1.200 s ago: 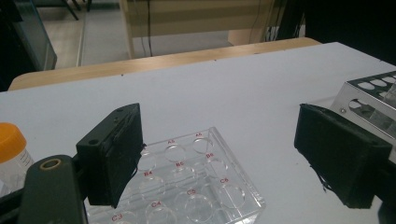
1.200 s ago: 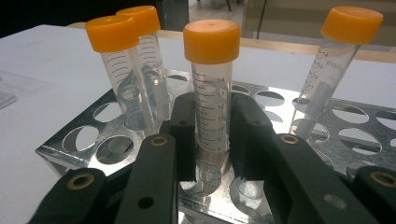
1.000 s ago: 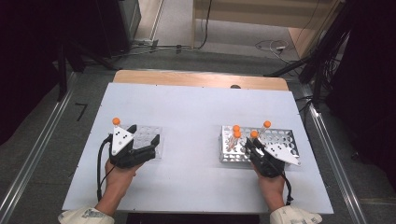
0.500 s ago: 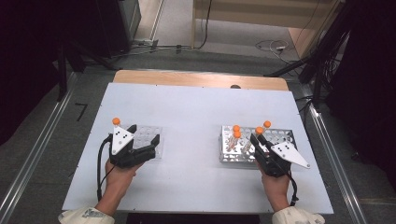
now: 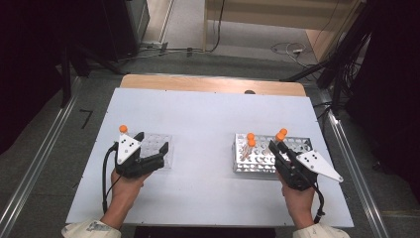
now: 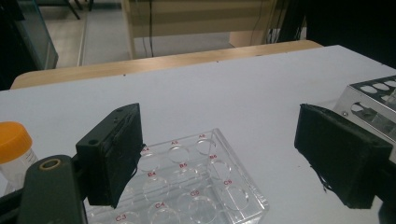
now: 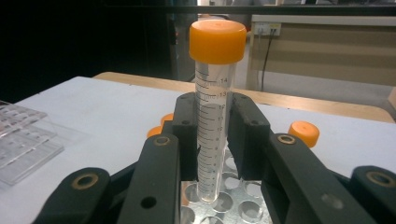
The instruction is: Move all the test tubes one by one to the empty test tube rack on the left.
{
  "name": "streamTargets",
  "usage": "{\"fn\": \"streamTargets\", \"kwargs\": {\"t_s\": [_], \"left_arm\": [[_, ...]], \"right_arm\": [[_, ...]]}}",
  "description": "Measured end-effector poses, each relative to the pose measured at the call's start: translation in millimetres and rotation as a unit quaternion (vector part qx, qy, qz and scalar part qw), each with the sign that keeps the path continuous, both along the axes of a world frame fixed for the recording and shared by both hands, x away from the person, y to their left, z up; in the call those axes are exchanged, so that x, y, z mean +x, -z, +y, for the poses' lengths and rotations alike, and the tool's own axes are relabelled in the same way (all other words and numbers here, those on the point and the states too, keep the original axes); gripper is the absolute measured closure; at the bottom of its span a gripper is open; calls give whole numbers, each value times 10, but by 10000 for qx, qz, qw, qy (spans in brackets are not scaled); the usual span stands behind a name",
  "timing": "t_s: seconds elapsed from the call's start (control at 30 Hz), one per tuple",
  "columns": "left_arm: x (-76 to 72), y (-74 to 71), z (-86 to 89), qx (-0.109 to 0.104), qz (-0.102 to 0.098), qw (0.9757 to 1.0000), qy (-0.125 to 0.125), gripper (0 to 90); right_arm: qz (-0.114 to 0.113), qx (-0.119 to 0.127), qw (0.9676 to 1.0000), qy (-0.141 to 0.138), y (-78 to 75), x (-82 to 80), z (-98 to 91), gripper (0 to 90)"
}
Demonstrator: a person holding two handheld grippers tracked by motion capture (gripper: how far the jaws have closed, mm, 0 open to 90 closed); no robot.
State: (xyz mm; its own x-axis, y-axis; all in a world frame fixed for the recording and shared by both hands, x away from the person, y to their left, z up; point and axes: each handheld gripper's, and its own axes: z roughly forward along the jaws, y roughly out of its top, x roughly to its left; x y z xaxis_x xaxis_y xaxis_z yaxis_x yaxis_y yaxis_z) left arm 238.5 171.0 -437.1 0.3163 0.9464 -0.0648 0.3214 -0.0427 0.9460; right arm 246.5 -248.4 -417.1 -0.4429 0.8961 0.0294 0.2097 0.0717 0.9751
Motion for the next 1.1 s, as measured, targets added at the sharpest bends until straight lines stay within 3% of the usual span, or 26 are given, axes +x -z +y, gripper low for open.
{"fn": "streamTargets", "kwargs": {"t_s": [0.37, 1.1], "left_arm": [[7, 1, 7, -8, 23, 10000, -50, 142], [17, 13, -5, 0, 50, 10000, -55, 135]], "right_arm": [[-2, 60, 9993, -380, -118, -95, 121, 715], [162, 8, 9939, -1088, -92, -107, 498, 715]]}}
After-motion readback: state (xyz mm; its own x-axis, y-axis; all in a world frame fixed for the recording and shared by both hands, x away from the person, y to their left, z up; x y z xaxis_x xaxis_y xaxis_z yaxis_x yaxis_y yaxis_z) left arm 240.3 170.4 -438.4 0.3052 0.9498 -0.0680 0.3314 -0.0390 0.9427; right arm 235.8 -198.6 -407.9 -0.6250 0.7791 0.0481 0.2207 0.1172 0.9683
